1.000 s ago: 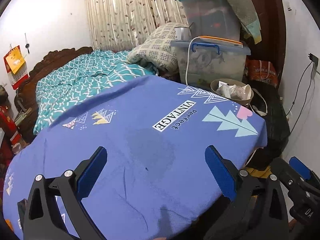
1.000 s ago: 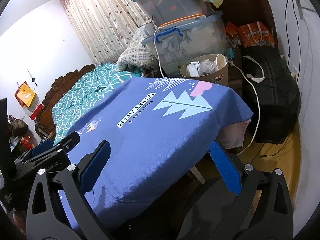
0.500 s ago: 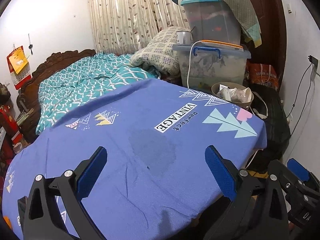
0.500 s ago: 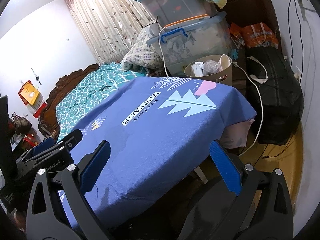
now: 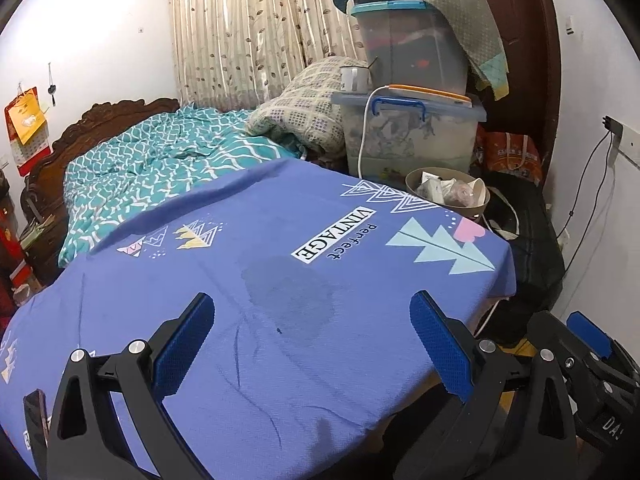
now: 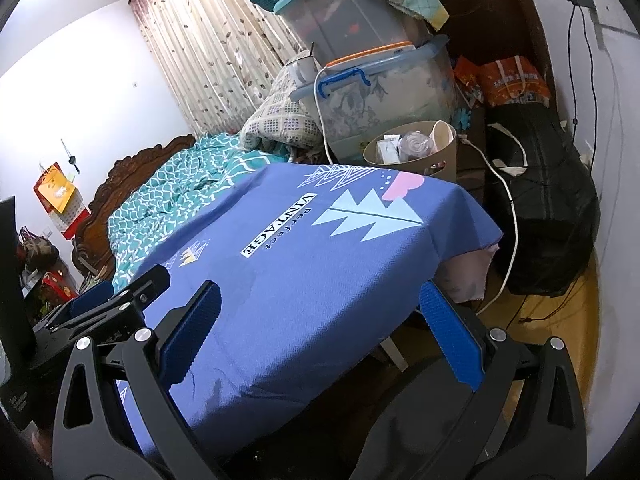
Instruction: Collect trash
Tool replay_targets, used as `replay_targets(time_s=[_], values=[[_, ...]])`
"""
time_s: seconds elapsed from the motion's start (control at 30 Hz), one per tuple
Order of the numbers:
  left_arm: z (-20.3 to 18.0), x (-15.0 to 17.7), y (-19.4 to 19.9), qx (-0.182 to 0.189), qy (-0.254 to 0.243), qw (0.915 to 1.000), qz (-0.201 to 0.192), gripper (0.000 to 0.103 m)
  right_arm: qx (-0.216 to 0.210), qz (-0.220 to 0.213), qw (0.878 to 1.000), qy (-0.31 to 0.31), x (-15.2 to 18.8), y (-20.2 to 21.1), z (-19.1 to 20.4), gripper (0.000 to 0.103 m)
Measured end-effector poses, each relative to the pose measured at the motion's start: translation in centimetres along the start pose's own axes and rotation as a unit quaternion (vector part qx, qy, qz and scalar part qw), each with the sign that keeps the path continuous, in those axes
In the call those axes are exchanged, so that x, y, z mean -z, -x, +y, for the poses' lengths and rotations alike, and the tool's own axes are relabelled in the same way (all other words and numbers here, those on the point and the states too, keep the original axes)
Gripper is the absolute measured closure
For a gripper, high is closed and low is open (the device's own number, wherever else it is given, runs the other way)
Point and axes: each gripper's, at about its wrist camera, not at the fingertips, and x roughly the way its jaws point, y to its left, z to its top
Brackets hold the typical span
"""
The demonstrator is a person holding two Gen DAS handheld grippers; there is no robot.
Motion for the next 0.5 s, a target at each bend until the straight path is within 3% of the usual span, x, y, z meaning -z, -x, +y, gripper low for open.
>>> replay_targets(time_s=[0.5], values=[[-0.19,0.18,0.63,0.017,0.006,0.9998,-0.01,0.009,0.006,-0.007,1.0,-0.001,0.16,0.76,-0.39,0.005]])
